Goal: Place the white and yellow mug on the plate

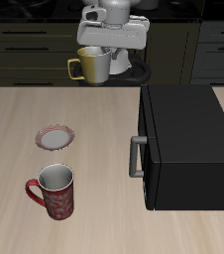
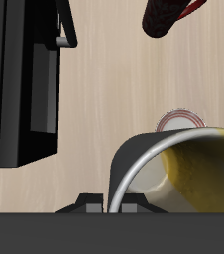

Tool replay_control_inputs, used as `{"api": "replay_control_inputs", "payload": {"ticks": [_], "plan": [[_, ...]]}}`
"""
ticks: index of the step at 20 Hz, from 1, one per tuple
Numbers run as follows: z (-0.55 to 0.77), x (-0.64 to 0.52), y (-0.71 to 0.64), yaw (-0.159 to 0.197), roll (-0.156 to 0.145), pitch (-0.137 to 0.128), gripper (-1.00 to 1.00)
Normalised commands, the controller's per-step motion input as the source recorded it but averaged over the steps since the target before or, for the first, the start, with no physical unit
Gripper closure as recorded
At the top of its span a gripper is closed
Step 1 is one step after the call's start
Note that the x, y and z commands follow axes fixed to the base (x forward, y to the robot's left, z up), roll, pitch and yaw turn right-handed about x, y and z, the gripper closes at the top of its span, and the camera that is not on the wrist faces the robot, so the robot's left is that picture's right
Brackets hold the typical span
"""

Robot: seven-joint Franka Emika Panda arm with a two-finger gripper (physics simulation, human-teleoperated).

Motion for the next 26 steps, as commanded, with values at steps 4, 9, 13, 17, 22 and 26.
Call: {"api": "replay_control_inputs", "payload": {"ticks": [4,9,13,17,22,26], "plan": [[-0.04,-0.06,-0.34,-0.005,-0.059,-0.012,1.0],[0.04,0.02,-0.44,-0.027,-0.042,0.013,1.0],[-0.02,0.13,-0.28,-0.002,0.017,0.035,1.0],[0.02,0.06,-0.39,-0.012,-0.055,-0.013,1.0],[-0.05,0.07,-0.14,0.042,0.041,0.014,1.0],[0.01,0.07,-0.04,0.021,0.102,0.008,1.0]]}}
